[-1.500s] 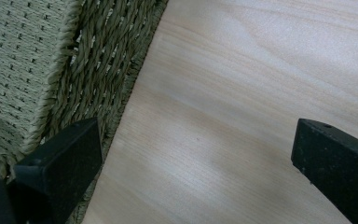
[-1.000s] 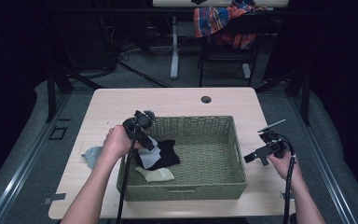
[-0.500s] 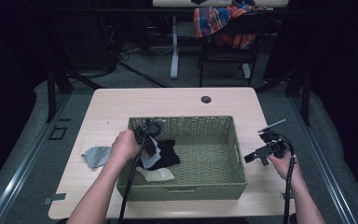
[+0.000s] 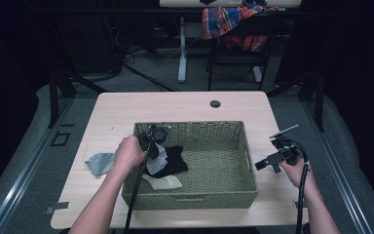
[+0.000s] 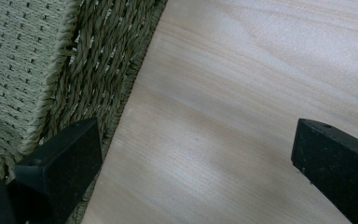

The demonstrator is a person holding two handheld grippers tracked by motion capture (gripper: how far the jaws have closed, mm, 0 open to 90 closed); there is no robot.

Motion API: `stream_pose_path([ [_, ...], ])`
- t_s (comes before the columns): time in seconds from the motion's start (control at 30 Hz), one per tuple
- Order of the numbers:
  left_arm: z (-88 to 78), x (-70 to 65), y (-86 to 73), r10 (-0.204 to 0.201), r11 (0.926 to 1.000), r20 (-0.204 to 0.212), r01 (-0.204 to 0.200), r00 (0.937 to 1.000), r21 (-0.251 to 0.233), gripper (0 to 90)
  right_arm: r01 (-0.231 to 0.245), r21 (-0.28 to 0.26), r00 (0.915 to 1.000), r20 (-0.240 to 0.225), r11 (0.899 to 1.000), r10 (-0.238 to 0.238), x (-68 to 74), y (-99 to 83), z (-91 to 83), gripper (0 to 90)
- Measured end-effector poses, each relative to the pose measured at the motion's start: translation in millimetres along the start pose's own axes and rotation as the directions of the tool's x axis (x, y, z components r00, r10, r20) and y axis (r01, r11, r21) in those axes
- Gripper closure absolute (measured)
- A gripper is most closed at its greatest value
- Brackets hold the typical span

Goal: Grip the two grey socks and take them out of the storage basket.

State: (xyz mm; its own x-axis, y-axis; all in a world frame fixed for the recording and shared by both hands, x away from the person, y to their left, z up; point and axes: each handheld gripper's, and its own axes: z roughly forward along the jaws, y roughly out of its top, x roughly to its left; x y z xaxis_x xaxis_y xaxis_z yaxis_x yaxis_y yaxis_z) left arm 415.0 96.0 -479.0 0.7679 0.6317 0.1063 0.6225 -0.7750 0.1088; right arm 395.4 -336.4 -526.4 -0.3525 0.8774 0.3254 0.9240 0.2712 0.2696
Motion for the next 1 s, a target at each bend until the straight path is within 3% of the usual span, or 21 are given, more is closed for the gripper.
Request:
stream_pose_path([
  [0.23, -20.0, 2.5, -5.0, -0.020, 0.9985, 0.016, 0.020, 0.9997, -0.051, 84.5, 0.001, 0.003, 1.0000, -0.002, 1.000, -0.001, -0.3, 0.0, -0.1, 1.5],
  [0.67, -23.1, 5.5, -7.3, -0.036, 0.9973, 0.015, 0.036, 0.9993, -0.063, 84.7, 0.000, 0.002, 1.0000, -0.003, 1.000, 0.000, -0.2, 0.0, 0.2, 1.5],
  [0.77, -32.3, 8.0, -8.7, -0.053, 0.9938, 0.017, 0.055, 0.9984, -0.097, 84.6, 0.000, 0.003, 1.0000, -0.003, 1.000, 0.000, -0.3, 0.0, 0.2, 1.5],
  [1.0, -48.2, 12.1, -9.8, -0.051, 0.9921, 0.008, 0.051, 0.9987, -0.114, 84.8, 0.000, 0.001, 1.0000, -0.003, 1.000, 0.000, -0.2, 0.0, -0.1, 1.5],
])
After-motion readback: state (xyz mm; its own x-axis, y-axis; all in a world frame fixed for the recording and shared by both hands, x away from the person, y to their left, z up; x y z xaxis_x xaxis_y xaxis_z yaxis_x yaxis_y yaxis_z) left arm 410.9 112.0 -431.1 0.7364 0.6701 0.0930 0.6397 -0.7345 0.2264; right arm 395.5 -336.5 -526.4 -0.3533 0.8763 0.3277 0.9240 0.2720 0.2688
